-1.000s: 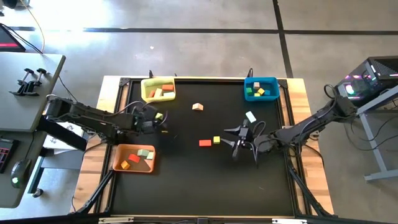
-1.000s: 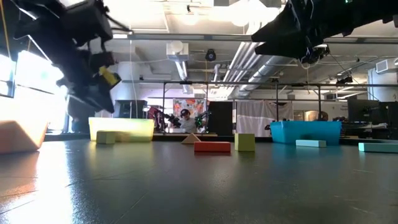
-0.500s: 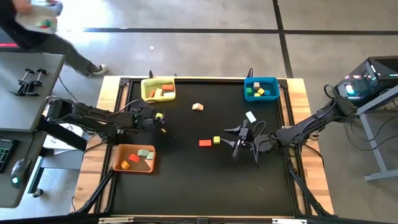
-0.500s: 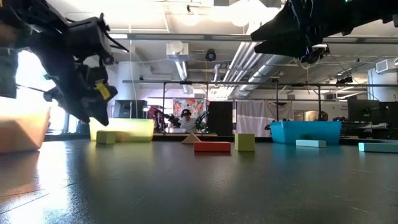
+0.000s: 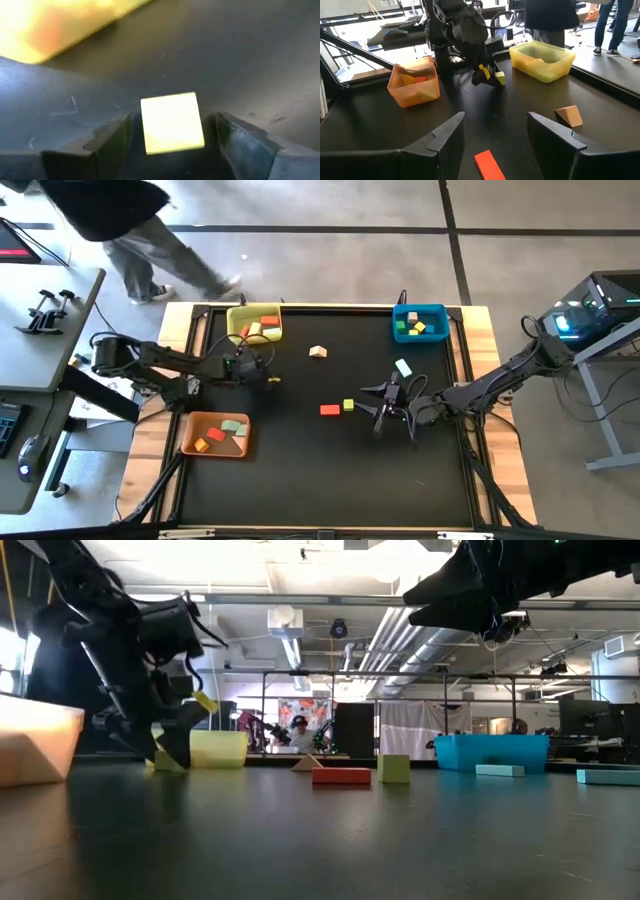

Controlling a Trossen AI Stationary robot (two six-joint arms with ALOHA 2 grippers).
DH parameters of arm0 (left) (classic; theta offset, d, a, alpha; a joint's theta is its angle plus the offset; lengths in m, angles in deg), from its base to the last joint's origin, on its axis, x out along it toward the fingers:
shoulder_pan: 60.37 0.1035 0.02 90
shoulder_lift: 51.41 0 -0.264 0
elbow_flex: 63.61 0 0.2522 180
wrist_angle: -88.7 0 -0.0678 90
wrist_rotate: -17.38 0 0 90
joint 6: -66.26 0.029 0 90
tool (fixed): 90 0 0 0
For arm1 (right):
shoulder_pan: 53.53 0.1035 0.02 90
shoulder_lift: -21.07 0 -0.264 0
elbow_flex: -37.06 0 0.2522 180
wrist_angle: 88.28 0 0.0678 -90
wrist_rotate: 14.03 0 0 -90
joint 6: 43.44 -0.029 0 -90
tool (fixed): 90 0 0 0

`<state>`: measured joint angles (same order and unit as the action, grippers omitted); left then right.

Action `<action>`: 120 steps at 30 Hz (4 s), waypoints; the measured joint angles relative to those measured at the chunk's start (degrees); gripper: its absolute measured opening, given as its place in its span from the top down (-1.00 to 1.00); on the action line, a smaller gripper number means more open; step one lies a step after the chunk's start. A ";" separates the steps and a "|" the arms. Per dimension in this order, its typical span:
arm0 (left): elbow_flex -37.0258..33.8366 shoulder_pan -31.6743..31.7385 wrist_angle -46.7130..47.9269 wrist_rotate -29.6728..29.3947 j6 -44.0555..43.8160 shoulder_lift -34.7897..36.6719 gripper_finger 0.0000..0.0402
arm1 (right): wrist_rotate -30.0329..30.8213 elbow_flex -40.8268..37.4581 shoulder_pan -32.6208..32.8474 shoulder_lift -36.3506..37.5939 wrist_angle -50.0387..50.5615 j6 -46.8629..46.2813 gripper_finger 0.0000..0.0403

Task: Sort blocks by size
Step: Put the yellow green wooden block into the blue bin

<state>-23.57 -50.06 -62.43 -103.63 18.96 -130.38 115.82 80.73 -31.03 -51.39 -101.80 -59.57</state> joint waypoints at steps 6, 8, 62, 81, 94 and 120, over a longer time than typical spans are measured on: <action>0.22 0.33 -2.07 0.88 2.13 -2.43 -0.11 | 0.00 0.00 0.00 0.00 -0.01 -0.08 -0.02; 0.10 -0.01 -3.93 1.70 4.33 -2.47 0.02 | 0.00 0.00 0.00 0.00 -0.01 -0.35 -0.02; 17.22 -11.24 -51.52 48.72 29.53 -23.05 0.41 | -15.82 21.79 -5.18 -25.79 15.40 61.45 0.04; 17.22 -6.75 -45.94 47.23 27.52 -22.98 -0.13 | -8.81 21.81 -3.11 -22.43 37.53 33.24 0.35; 17.22 -7.63 -41.46 38.91 28.62 -22.98 -0.14 | -4.87 -0.65 -23.91 2.27 42.14 15.95 0.35; 17.20 -8.84 -41.93 37.65 30.93 -22.98 -0.14 | -7.47 -8.24 -69.18 11.45 23.79 6.66 0.24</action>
<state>-6.36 -58.90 -104.36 -65.98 49.90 -153.36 108.35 72.49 -100.20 -39.94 -78.01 -52.92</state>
